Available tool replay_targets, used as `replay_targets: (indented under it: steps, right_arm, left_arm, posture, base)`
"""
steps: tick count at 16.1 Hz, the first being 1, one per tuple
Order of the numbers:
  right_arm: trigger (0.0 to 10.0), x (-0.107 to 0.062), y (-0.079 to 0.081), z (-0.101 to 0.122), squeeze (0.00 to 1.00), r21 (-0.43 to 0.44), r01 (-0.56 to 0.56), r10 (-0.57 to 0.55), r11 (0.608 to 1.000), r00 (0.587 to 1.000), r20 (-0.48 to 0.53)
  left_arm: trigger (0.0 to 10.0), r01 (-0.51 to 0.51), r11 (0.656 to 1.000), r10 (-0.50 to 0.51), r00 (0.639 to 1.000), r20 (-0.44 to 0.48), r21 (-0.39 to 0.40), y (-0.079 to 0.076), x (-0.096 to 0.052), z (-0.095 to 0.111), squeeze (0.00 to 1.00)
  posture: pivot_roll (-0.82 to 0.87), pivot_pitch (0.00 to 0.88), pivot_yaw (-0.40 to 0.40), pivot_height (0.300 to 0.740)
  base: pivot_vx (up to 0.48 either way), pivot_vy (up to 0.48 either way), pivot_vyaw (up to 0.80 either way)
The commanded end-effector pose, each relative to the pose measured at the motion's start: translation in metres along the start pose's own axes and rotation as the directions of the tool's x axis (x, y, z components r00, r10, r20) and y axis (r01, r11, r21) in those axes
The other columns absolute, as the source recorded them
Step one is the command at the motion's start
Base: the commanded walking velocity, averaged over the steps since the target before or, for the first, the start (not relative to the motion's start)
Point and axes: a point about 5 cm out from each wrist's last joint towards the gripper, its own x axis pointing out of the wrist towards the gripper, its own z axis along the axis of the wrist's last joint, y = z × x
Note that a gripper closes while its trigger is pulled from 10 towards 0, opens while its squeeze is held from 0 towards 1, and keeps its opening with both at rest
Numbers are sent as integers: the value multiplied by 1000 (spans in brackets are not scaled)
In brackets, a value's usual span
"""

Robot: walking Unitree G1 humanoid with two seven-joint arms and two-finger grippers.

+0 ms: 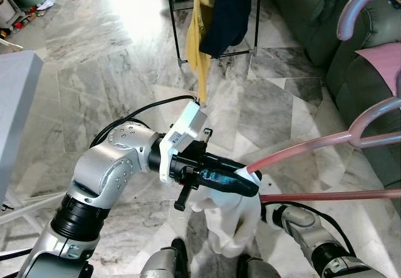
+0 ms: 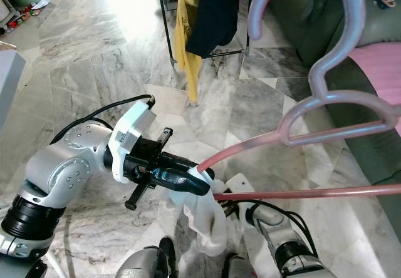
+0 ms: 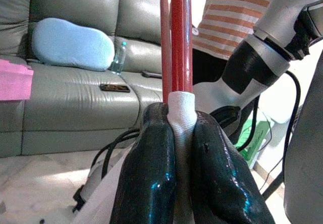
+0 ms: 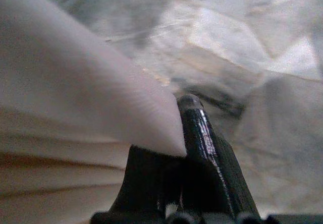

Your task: Hang hanger

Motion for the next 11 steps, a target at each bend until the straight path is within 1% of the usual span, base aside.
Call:
replay_targets:
  steps: [1,2,4,6,7,8,9,10,11]
  right_arm:
    - [0,-3,-2,-11,0,20,49,-49,999,998,-35]
    - [0,-6,-8,-13,0,31,116,-114,993,992,-45]
    - [0,-9,-14,-16,0,68,174,-171,982,984,-46]
    - [0,-13,-21,-17,0,68,234,-231,970,972,-53]
    - [0,-15,-26,-17,0,56,289,-286,956,957,-57]
    - [0,-24,-42,-16,0,53,415,-413,908,909,-54]
    - [0,-28,-49,-15,0,55,464,-461,884,886,-49]
    - [0,-35,-60,-9,0,123,506,-510,854,860,-4]
    - [0,-41,-69,-4,0,151,527,-538,836,843,34]
  left_arm:
    - [10000,11,999,-11,1000,5,49,-2,1,9,0]
    - [10000,3,999,-4,1000,7,49,-2,-1,8,0]
    - [10000,-6,999,6,1000,8,51,-2,-2,8,0]
    - [10000,-15,998,14,1000,7,54,-1,-3,9,0]
    - [10000,-30,998,30,1000,7,60,1,-4,9,0]
    - [10000,-86,994,85,996,5,71,6,-8,4,0]
    - [10000,-117,990,117,993,5,75,9,-10,1,0]
    - [10000,-219,973,218,976,19,72,17,-17,-12,0]
    - [10000,-299,951,299,954,21,75,22,-22,-23,0]
  posture:
    - [10,240,58,740]
    - [10,240,56,740]
    - [10,240,56,740]
    - [10,240,56,740]
    - [10,239,57,740]
    - [12,239,55,740]
    - [12,239,55,740]
    - [12,239,55,740]
    - [3,244,53,740]
  base:
    - [0,0,0]
    - [0,0,0]
    - [0,0,0]
    - [0,0,0]
    - [0,0,0]
    - [0,0,0]
    - [0,0,0]
    - [0,0,0]
    - [0,0,0]
